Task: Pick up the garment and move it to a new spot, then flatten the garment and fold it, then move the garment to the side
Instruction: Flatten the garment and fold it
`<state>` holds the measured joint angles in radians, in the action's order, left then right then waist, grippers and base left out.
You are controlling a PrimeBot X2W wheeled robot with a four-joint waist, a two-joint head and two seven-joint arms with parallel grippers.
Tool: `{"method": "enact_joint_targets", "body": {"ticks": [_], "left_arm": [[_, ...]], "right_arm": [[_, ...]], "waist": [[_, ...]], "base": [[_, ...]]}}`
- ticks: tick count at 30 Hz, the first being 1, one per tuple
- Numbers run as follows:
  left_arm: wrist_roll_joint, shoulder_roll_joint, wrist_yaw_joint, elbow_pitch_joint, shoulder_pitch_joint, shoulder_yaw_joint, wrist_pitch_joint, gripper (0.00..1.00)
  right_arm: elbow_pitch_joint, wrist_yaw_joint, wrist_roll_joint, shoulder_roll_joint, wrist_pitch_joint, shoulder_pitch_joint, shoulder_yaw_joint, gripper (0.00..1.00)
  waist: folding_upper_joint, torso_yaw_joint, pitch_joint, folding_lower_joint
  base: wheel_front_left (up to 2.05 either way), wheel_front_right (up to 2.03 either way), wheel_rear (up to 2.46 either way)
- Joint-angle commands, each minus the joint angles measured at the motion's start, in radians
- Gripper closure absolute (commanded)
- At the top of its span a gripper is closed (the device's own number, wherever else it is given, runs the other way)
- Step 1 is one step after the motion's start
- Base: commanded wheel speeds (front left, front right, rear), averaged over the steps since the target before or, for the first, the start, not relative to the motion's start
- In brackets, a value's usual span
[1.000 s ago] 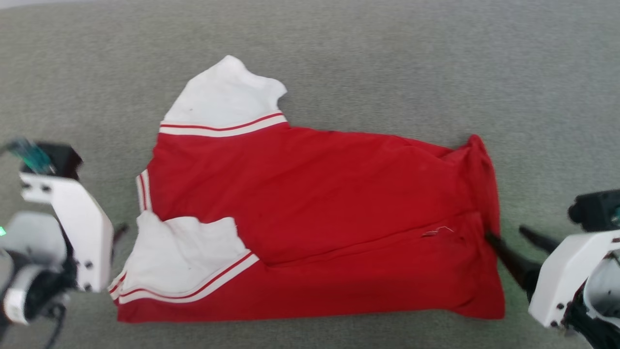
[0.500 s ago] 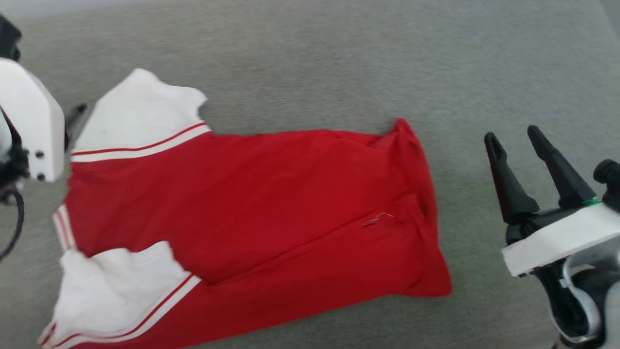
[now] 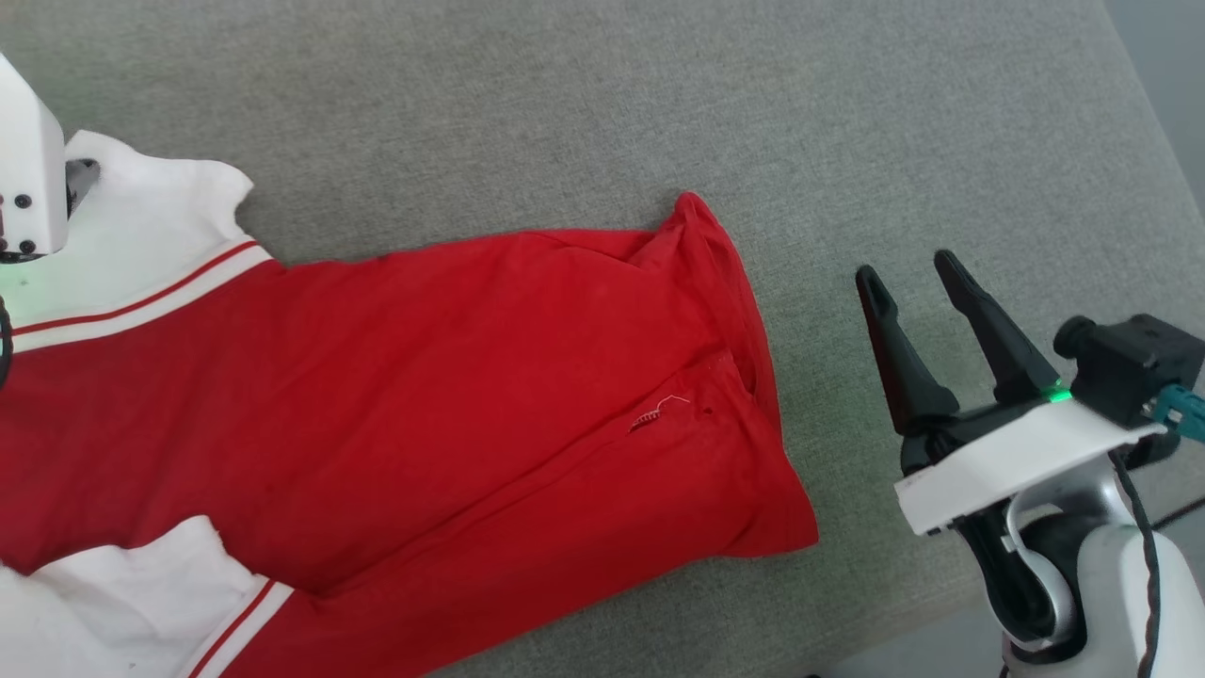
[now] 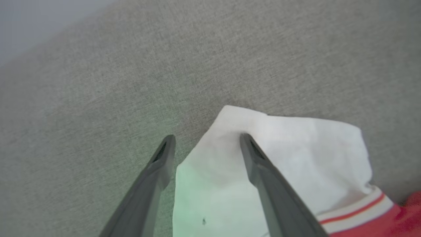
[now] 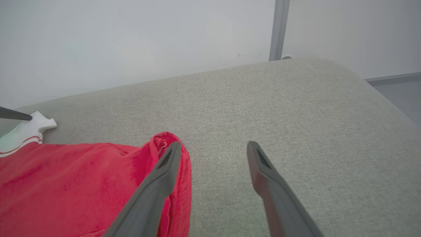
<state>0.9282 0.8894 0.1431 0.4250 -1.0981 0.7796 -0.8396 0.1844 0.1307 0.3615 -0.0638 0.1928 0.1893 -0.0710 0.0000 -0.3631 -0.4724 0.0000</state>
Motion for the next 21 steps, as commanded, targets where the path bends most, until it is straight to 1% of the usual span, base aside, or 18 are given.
{"method": "enact_joint_targets", "body": {"ticks": [1, 5, 6, 7, 9, 14, 16, 17, 21], "left_arm": [[-0.001, -0.013, -0.006, 0.035, -0.019, 0.003, -0.006, 0.00], [0.014, -0.061, -0.013, 0.138, -0.032, 0.014, -0.036, 0.00], [0.023, -0.074, -0.016, 0.159, -0.030, 0.019, -0.052, 0.65], [0.035, -0.086, -0.015, 0.182, -0.028, 0.022, -0.074, 1.00], [0.041, -0.109, -0.014, 0.207, -0.034, 0.030, -0.101, 1.00], [0.027, -0.157, -0.028, 0.231, -0.085, 0.041, -0.109, 1.00], [0.021, -0.177, -0.035, 0.237, -0.106, 0.044, -0.099, 1.00], [0.020, -0.188, -0.037, 0.241, -0.116, 0.043, -0.092, 1.00], [0.013, -0.227, -0.056, 0.260, -0.151, 0.050, -0.072, 1.00]], "right_arm": [[-0.004, 0.000, 0.008, 0.004, -0.005, 0.020, -0.009, 0.00], [-0.017, 0.000, 0.019, -0.004, 0.010, 0.052, -0.034, 0.00], [-0.022, 0.000, 0.023, -0.007, 0.024, 0.061, -0.044, 0.00], [-0.029, 0.000, 0.027, -0.010, 0.036, 0.073, -0.050, 0.00], [-0.050, 0.000, 0.042, -0.016, 0.076, 0.098, -0.059, 0.00], [-0.119, 0.000, 0.080, -0.038, 0.205, 0.196, -0.090, 0.00], [-0.159, 0.000, 0.078, -0.065, 0.263, 0.244, -0.109, 0.00], [-0.180, 0.000, 0.097, -0.063, 0.292, 0.268, -0.117, 0.00], [-0.281, 0.000, 0.120, -0.102, 0.405, 0.369, -0.160, 0.00]], "waist": [[0.0000, -0.012, -0.016, 0.0000], [0.0000, -0.009, -0.034, 0.0000], [0.0000, -0.007, -0.038, 0.0000], [0.0000, -0.005, -0.041, 0.0000], [0.0000, 0.005, -0.047, 0.0000], [0.0000, 0.043, -0.061, 0.0000], [0.0000, 0.062, -0.066, 0.0000], [0.0000, 0.070, -0.068, 0.0000], [0.0000, 0.104, -0.077, 0.0000]], "base": [[0.00, 0.00, 0.00], [0.00, 0.00, 0.00], [0.00, 0.00, 0.00], [0.00, 0.00, 0.00], [0.00, 0.00, 0.00], [0.00, 0.00, 0.00], [0.00, 0.00, 0.00], [0.00, 0.00, 0.00], [0.00, 0.00, 0.00]]}}
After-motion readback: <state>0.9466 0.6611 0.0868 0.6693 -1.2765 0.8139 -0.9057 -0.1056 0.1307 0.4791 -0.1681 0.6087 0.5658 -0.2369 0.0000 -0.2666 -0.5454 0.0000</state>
